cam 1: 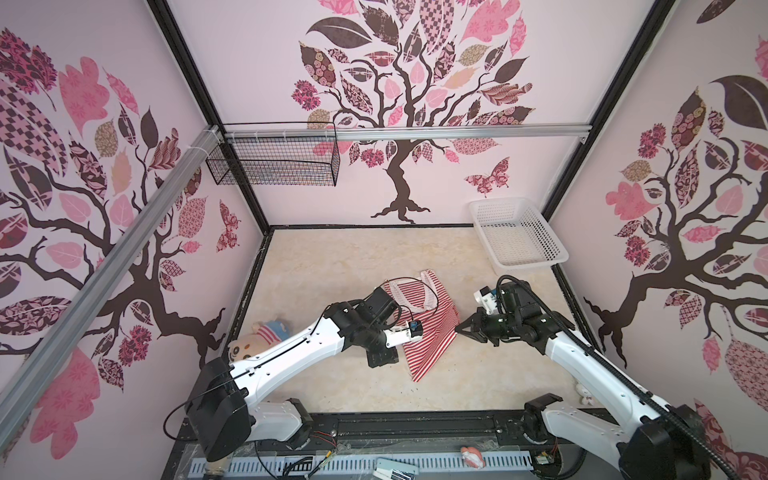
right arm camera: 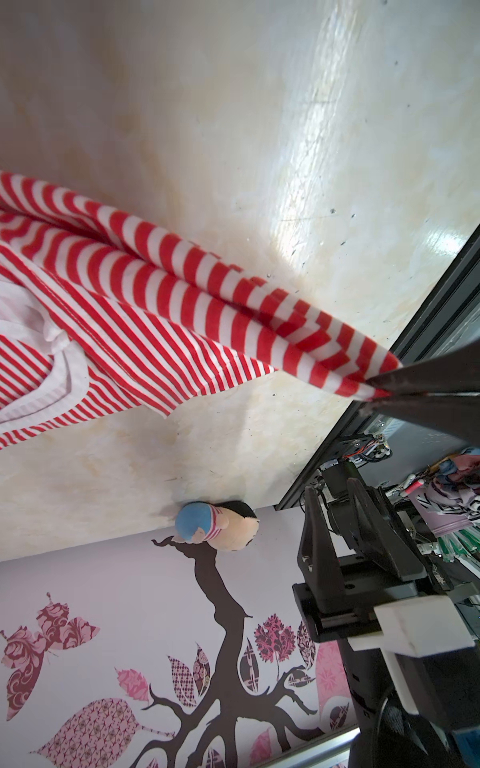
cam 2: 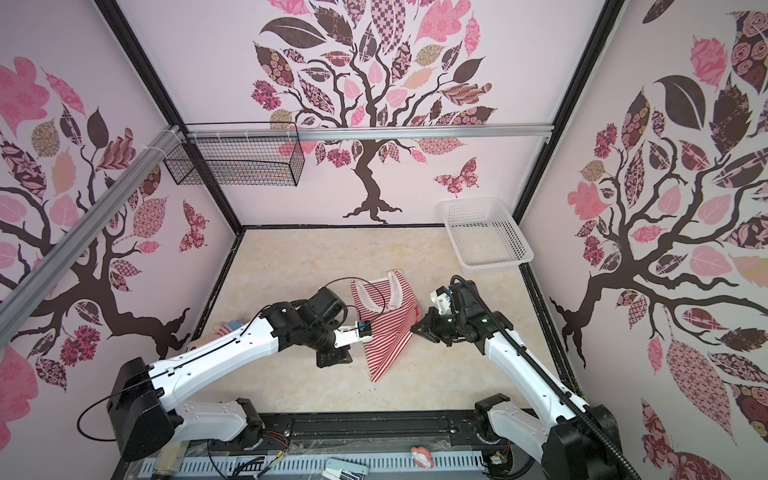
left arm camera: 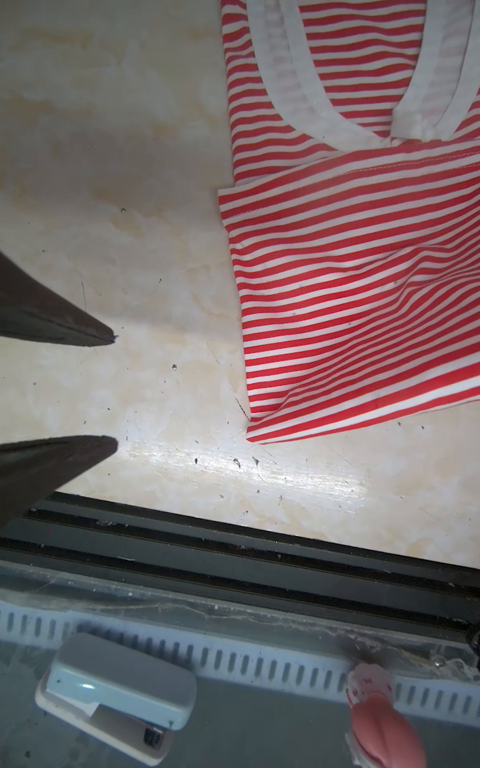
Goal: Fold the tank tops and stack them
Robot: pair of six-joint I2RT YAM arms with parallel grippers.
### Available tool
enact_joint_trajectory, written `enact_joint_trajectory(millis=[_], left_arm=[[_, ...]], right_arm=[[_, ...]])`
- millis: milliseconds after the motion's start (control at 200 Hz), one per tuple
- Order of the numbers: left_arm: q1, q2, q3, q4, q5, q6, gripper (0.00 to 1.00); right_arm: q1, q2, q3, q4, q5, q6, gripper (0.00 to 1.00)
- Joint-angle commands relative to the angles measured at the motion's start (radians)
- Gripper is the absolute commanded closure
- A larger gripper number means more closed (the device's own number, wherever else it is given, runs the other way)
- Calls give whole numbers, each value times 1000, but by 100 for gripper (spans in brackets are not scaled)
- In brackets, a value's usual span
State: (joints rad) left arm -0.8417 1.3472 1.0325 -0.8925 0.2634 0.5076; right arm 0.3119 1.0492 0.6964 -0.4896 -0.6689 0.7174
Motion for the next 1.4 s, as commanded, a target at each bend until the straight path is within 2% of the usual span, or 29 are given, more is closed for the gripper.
enact_joint_trajectory(millis=[0, 215, 360, 550, 1166, 1391], left_arm=[[-15, 42, 4, 54, -6, 21, 57], [-142, 77, -64, 175, -90, 12, 49], [-234, 117, -101, 246, -165, -6, 48], [-294, 171, -111, 323, -214, -16, 43], [-315, 320, -74, 381, -231, 2, 44], [-315, 372, -81, 395, -263, 7, 48]], right_arm=[[-1, -18, -41, -36, 20, -4, 100], [-1, -75, -125, -55, 68, 5, 99], [-2, -78, -173, -54, 99, 5, 98], [-2, -72, -211, -39, 122, 9, 98], [-2, -64, -276, -9, 142, 6, 98], [-2, -66, -265, -17, 141, 2, 98]])
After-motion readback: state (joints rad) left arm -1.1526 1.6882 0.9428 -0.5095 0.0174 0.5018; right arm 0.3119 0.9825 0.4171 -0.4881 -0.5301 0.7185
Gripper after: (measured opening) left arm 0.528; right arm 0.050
